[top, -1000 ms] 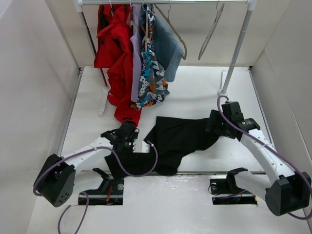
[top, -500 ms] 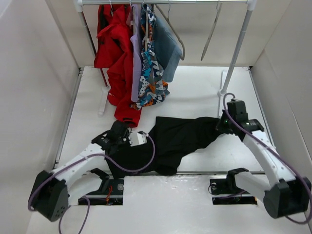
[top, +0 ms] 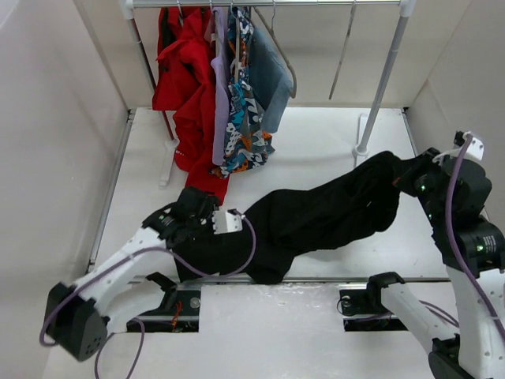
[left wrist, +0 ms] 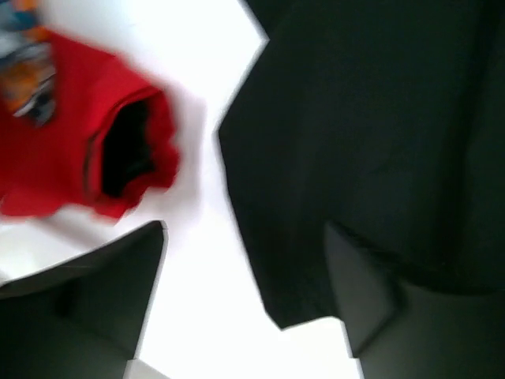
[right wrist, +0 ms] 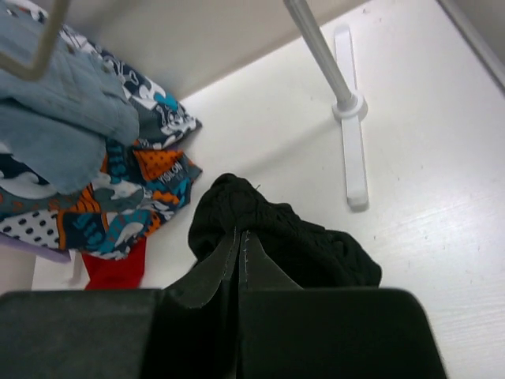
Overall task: Place the trousers on the hanger
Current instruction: Flatten out the trousers at the center of the board.
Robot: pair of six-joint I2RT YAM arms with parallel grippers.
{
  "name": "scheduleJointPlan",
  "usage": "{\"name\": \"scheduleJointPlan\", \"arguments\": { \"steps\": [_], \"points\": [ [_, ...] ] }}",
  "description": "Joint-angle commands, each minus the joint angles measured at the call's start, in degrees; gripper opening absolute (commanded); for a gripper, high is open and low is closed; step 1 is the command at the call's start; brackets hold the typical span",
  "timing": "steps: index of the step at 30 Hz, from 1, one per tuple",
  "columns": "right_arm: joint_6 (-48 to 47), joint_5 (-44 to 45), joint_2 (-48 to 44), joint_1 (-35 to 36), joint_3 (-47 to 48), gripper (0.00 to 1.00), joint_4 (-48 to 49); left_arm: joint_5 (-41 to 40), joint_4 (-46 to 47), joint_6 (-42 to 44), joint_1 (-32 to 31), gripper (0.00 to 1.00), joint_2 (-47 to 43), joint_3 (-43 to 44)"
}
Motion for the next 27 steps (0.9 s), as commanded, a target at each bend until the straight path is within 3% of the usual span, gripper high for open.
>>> {"name": "scheduleJointPlan", "arguments": {
  "steps": [1, 3, 5, 7, 10, 13, 15, 16, 19, 20, 23, 27],
  "points": [
    [-0.9, 4.4, 2.5, -0.5, 5.5, 0.0, -0.2, 3.3, -3.0, -1.1, -2.2, 0.83, 7.2, 4.2],
    [-1.0, 4.4, 3.2, -0.5, 6.0, 0.0, -0.2, 6.7, -2.4, -4.1, -4.8, 0.97, 11.4, 5.4],
    [-1.0, 4.4, 3.8, -0.5, 6.0, 0.0, -0.2, 9.3, -2.4, -6.4, -11.1, 1.0, 14.1, 5.4],
    [-1.6, 7.8, 4.5, -0.5, 6.0, 0.0, 0.4, 11.2, -3.2, -8.7, -17.7, 1.0, 17.1, 5.4],
    [-4.2, 12.9, 7.7, -1.0, 6.0, 0.0, 1.0, 11.7, 0.2, -11.4, -22.7, 1.0, 18.3, 5.4],
    [-4.8, 11.6, 10.6, -1.0, 4.9, 0.0, 1.0, 9.8, 4.3, -13.8, -27.2, 0.98, 20.7, 4.9],
    [-4.8, 11.0, 11.2, -1.0, 3.2, 0.0, 1.6, 7.7, 6.6, -17.3, -27.7, 0.86, 24.2, 3.8],
    [-4.3, 10.4, 10.4, -1.0, 2.4, 0.0, 1.6, 4.0, 10.5, -19.2, -27.7, 0.62, 25.5, 3.0],
    [-4.3, 11.2, 8.7, -1.5, -0.5, 0.0, 3.0, 2.0, 13.3, -23.2, -27.2, 0.23, 29.3, 1.7],
    [-4.3, 12.4, 8.0, -1.5, -0.6, 0.0, 3.0, 0.6, 13.3, -24.2, -26.5, 0.0, 29.3, 2.6],
    [-6.0, 15.4, 7.5, -1.5, 0.1, 0.0, 0.4, -2.5, 11.5, -26.3, -20.9, 0.0, 24.5, 5.0],
    [-9.5, 22.1, 7.5, -1.5, 3.0, 0.0, -4.0, -5.7, 4.6, -20.5, -13.2, 0.0, 7.6, 11.0]
  ]
}}
